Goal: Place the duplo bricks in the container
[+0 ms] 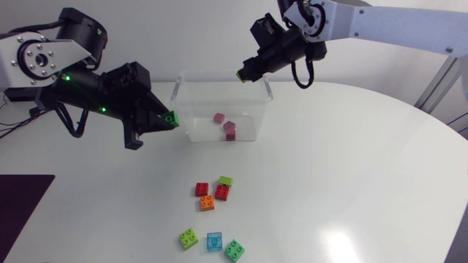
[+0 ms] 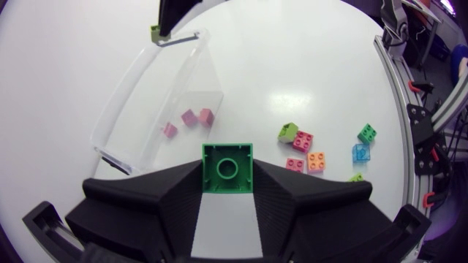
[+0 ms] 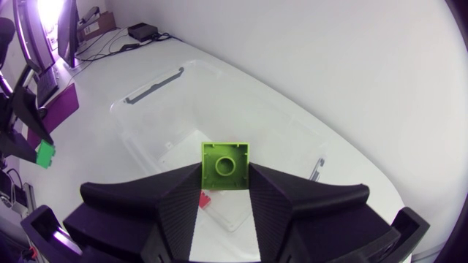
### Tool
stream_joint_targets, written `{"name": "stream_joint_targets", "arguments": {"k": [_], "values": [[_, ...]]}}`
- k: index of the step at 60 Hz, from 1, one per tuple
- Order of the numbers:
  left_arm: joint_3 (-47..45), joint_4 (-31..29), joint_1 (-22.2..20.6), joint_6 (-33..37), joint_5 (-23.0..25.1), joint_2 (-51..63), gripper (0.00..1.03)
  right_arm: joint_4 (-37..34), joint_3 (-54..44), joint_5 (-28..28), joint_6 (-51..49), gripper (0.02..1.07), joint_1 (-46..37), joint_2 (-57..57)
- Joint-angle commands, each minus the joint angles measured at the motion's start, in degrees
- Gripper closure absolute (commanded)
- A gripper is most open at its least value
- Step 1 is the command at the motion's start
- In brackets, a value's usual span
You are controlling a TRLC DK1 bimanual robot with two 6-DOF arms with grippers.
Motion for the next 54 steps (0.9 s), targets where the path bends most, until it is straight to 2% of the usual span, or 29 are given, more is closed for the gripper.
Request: {"name": "stream_joint_targets", "arguments": {"k": [1, 12, 15, 20, 22, 25, 35, 41, 54], "values": [[2.9, 3.0, 0.3, -4.8, 0.5, -1.0, 0.77, 0.4, 4.6, 0.6, 1.7, 0.73, -0.2, 4.3], [6.7, 9.1, 0.5, -12.0, 0.5, 1.9, 0.76, -2.6, 12.4, 1.8, 2.5, 0.71, -0.5, 11.1], [7.6, 10.0, 0.3, -13.1, 0.5, 3.4, 0.75, -2.6, 12.4, 1.9, 2.9, 0.57, -0.7, 11.4], [9.4, 11.2, 0.2, -15.0, 0.4, 5.8, 0.74, -3.2, 11.5, 2.2, 3.0, 0.24, -1.1, 11.0], [10.1, 11.4, 0.0, -15.6, 0.4, 6.7, 0.74, -3.2, 10.9, 2.2, 2.9, 0.15, -1.1, 10.5], [10.9, 11.7, -0.2, -16.3, 0.4, 7.7, 0.73, -3.2, 9.9, 2.3, 2.8, 0.09, -1.4, 9.5], [12.0, 16.5, -1.0, -19.4, -1.5, 11.3, 0.69, -2.9, 5.3, 2.3, 2.2, 0.07, -2.2, 4.7], [13.9, 17.9, -1.2, -20.6, -2.5, 14.2, 0.65, -2.1, 0.4, 2.2, 1.4, 0.07, -2.1, -0.2], [21.3, 19.2, -2.6, -24.0, -4.6, 21.6, 0.64, -1.9, -12.6, 1.8, -0.4, 0.07, -0.9, -11.9]]}}
